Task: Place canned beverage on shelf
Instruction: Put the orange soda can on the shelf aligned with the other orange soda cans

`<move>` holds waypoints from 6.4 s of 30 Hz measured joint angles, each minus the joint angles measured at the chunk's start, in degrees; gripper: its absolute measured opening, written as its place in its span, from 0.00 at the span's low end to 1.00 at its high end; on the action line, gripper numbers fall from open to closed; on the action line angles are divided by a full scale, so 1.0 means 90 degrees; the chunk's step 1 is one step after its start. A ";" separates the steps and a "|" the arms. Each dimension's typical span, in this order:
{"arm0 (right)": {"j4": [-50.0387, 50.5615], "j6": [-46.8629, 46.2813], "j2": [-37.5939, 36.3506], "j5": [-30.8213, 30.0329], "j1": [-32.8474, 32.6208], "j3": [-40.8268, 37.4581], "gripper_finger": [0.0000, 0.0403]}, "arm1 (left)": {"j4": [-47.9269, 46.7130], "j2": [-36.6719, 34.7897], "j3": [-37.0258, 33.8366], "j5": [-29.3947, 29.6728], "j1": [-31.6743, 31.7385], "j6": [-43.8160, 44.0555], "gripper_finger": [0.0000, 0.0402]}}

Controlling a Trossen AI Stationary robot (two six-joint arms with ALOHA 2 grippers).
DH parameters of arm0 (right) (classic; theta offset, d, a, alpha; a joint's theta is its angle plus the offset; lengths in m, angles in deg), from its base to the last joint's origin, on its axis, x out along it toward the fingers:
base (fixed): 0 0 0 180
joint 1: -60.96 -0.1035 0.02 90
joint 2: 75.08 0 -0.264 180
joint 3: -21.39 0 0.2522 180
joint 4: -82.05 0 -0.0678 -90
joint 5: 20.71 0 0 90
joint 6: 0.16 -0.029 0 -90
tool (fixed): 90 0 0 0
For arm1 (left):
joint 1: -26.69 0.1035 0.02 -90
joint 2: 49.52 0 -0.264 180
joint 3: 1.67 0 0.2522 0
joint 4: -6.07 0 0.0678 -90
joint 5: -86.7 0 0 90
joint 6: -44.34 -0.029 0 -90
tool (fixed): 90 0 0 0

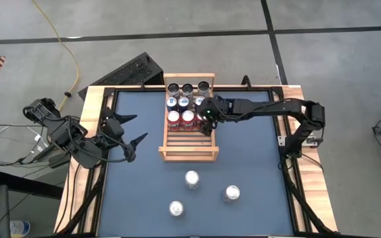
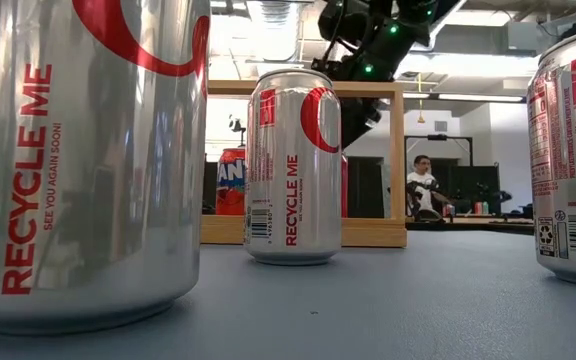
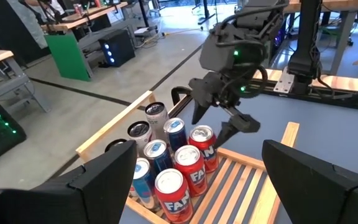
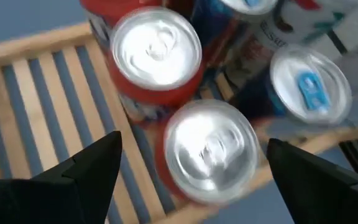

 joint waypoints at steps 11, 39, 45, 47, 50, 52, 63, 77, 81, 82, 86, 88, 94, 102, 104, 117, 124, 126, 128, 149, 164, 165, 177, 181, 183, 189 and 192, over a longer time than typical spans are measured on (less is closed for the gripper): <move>0.0120 -0.0022 0.0346 -0.0418 -0.0118 0.0009 0.87 | -0.0001 0.0000 0.0001 -0.0005 0.0000 -0.0046 0.83; 0.0576 0.0952 0.0326 -0.0309 -0.0238 0.0022 0.67 | -0.0067 0.0000 -0.0001 0.0000 0.0000 -0.0051 0.83; 0.0729 0.1198 0.0180 -0.0096 -0.0187 0.0010 0.67 | -0.0104 0.0000 -0.0001 -0.0002 0.0000 -0.0051 0.83; 0.0865 0.1205 0.0096 0.0031 -0.0168 0.0002 0.67 | -0.0113 0.0000 0.0001 -0.0001 0.0000 -0.0053 0.83; 0.1001 0.1233 -0.0062 0.0151 -0.0108 -0.0019 0.67 | -0.0112 0.0000 0.0001 0.0000 0.0000 -0.0053 0.83; 0.0983 0.1318 -0.0102 0.0184 -0.0107 -0.0022 0.67 | -0.0112 0.0000 -0.0001 0.0000 0.0000 -0.0053 0.83; 0.0579 0.2014 -0.0030 0.0359 -0.0066 -0.0013 0.67 | -0.0112 0.0000 0.0000 0.0000 0.0000 -0.0053 0.83; 0.0582 0.2665 0.0030 0.0669 0.0061 0.0002 0.67 | -0.0112 0.0000 0.0000 0.0007 0.0000 -0.0075 0.83; 0.0580 0.2864 0.0030 0.0667 0.0071 0.0002 0.67 | -0.0120 0.0000 0.0001 0.0005 0.0000 -0.0075 0.83; 0.0580 0.2882 0.0030 0.0667 0.0096 0.0002 0.67 | -0.0128 0.0000 0.0001 0.0005 0.0000 -0.0075 0.83; 0.0580 0.3020 0.0030 0.0665 0.0149 0.0002 0.67 | -0.0146 0.0000 -0.0001 0.0005 0.0000 -0.0075 0.83; 0.0575 0.3119 0.0030 0.0665 0.0151 0.0002 0.67 | -0.0145 0.0000 -0.0001 0.0005 0.0000 -0.0079 0.83; 0.0570 0.3241 0.0030 0.0683 0.0161 0.0002 0.67 | -0.0144 0.0000 -0.0001 0.0005 0.0000 -0.0078 0.83; 0.0483 0.3410 0.0030 0.0804 0.0209 0.0002 0.67 | -0.0154 0.0000 -0.0001 0.0007 0.0000 -0.0078 0.83; 0.0428 0.3415 0.0030 0.0826 0.0234 0.0002 0.67 | -0.0166 0.0000 0.0002 0.0005 0.0000 -0.0073 0.83; 0.0513 0.3647 0.0109 0.0883 0.0270 0.0014 0.67 | -0.0183 0.0000 -0.0001 0.0005 0.0000 -0.0068 0.83; 0.0495 0.3839 0.0169 0.0924 0.0265 0.0031 0.67 | -0.0190 0.0000 0.0002 0.0005 0.0000 -0.0070 0.83; 0.0495 0.3840 0.0171 0.0915 0.0272 0.0031 0.67 | -0.0188 0.0000 0.0001 0.0005 0.0000 -0.0070 0.83; 0.0520 0.3845 0.0173 0.0915 0.0304 0.0029 0.67 | -0.0188 0.0000 0.0001 0.0005 0.0000 -0.0070 0.83; 0.0573 0.3908 0.0188 0.0951 0.0316 0.0012 0.67 | -0.0185 0.0000 -0.0001 0.0010 0.0000 -0.0068 0.83; 0.0600 0.4565 0.0195 0.0832 0.0316 0.0010 0.67 | -0.0186 0.0000 0.0001 0.0017 0.0000 -0.0070 0.83; 0.0600 0.4579 0.0195 0.0832 0.0316 0.0010 0.67 | -0.0185 -0.0002 -0.0001 0.0019 0.0000 -0.0071 0.83; 0.0605 0.4623 0.0198 0.0857 0.0429 0.0005 0.67 | -0.0185 0.0000 0.0001 0.0032 0.0000 -0.0123 0.83; 0.0600 0.4622 0.0198 0.0833 0.0430 0.0005 0.67 | -0.0187 0.0000 -0.0001 0.0032 0.0000 -0.0126 0.83; 0.0600 0.4588 0.0198 0.0827 0.0430 0.0005 0.67 | -0.0185 0.0000 0.0002 0.0032 0.0000 -0.0154 0.83; 0.0617 0.4575 0.0198 0.0805 0.0430 0.0005 0.67 | -0.0185 0.0000 0.0001 0.0032 0.0000 -0.0226 0.83; 0.0635 0.4573 0.0198 0.0794 0.0430 0.0005 0.68 | -0.0185 0.0000 -0.0001 0.0032 0.0000 -0.0226 0.83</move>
